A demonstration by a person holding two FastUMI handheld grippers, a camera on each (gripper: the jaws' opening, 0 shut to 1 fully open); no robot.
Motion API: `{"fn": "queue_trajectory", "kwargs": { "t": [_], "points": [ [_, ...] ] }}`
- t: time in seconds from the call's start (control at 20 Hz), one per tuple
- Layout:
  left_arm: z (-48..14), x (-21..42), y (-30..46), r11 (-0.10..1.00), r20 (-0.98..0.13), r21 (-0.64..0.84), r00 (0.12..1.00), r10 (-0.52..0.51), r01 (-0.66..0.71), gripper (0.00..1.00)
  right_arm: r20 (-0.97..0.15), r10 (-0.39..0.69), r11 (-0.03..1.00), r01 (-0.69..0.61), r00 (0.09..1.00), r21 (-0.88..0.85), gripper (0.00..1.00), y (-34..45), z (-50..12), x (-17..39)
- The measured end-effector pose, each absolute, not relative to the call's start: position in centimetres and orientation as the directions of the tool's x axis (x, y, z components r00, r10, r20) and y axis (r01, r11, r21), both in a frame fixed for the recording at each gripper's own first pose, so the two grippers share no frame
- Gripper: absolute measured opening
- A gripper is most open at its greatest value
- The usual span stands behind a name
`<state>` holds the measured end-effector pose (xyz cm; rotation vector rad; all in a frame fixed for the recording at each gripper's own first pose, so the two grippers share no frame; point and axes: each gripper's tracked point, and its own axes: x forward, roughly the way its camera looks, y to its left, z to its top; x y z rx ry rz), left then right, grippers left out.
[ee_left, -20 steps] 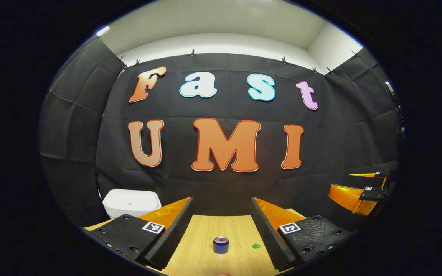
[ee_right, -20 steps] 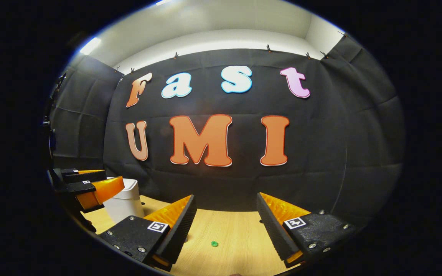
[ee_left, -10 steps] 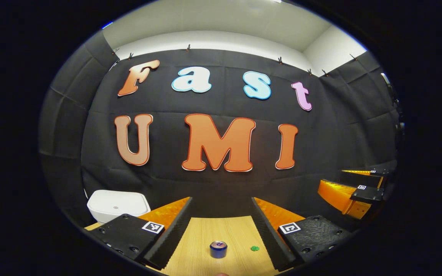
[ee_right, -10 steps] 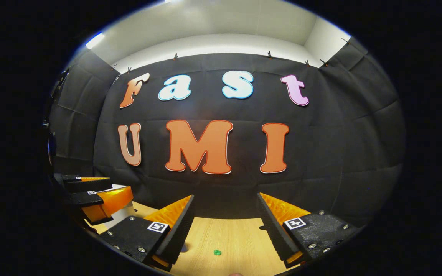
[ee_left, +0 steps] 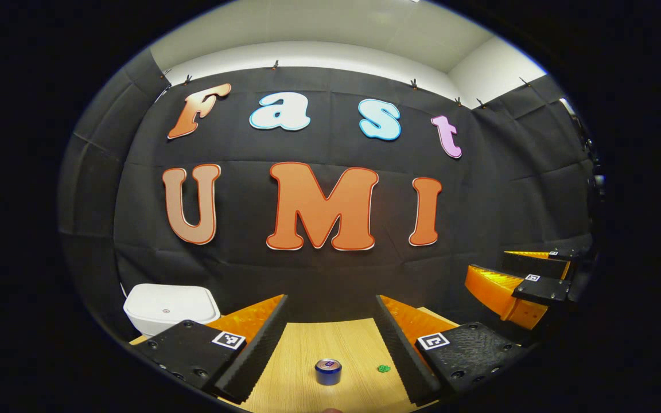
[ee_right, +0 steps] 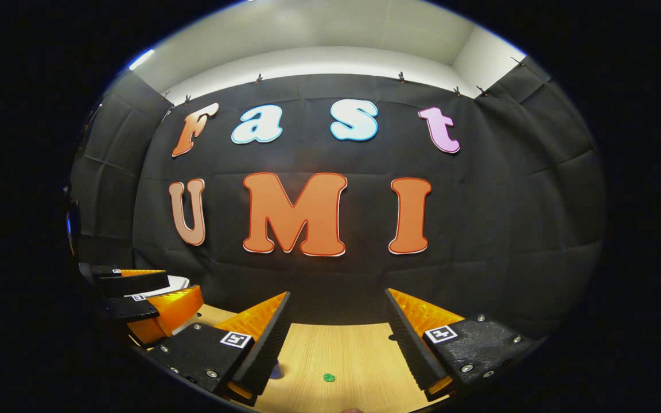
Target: Press the lid of the desktop garbage bin to open it, pick up the crumpled paper on the desktop and throw it into the bin, then pick up the pop can on the desktop and drop it into the bin, and finally close the garbage bin lid.
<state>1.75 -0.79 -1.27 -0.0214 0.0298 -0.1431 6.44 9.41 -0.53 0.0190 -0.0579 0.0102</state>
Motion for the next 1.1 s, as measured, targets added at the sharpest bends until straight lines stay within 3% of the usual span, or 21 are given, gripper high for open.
{"fn": "queue_trajectory", "kwargs": {
  "t": [1.1],
  "points": [
    [-1.1, 1.8, 0.3, 0.995, -0.026, -0.010, 0.994, -0.102, 0.101, 0.93, 0.038, 0.009, 1.000, -0.009, 0.999, -0.001, 0.94, 9.2, -0.8, 7.5]
  ]
}}
